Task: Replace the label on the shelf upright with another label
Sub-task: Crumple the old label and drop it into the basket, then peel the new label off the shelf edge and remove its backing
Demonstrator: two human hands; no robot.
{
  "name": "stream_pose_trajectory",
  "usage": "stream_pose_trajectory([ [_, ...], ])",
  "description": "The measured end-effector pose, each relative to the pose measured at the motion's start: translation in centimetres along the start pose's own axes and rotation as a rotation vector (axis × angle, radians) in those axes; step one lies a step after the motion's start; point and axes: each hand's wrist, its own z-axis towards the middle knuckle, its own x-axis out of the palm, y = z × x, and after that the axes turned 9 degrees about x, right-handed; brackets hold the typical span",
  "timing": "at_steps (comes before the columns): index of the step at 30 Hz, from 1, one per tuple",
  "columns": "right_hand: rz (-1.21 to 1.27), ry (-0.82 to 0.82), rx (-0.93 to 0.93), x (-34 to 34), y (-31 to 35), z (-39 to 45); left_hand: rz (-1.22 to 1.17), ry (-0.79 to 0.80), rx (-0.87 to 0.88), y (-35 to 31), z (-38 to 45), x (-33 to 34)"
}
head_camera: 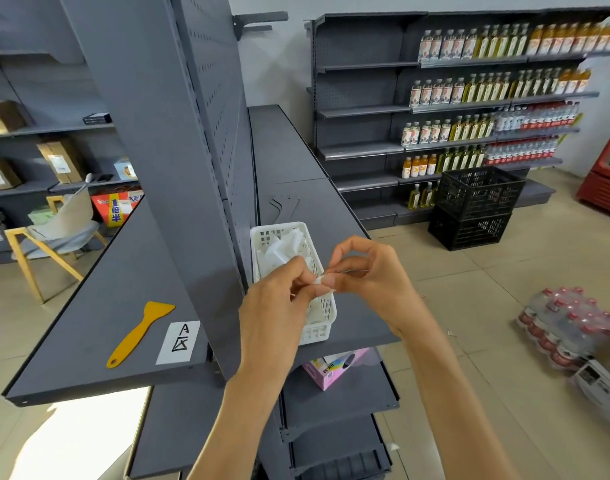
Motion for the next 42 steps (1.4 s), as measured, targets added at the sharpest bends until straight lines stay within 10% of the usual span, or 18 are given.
stream_pose_trajectory([
  [15, -0.527, -0.083, -0.076, 3.1, -5.8, 2.4, 0.294, 0.286, 0.071, 4.4, -1.9, 2.7],
  [24, -0.089, -0.311, -0.29, 9.1, -1.4, -2.1, -0.078, -0.231, 0.283, 4.7, -3.6, -3.3],
  [31, -0.146, -0.032, -0.424, 16.9, 0.9, -4.3, -0.193, -0.345, 0.05, 9.2, -4.2, -11.4],
  [42, -0.945, 0.199, 0.105, 26.7, -3.6, 2.5, 0.231, 0.486, -0.194, 24.4, -0.6, -12.4],
])
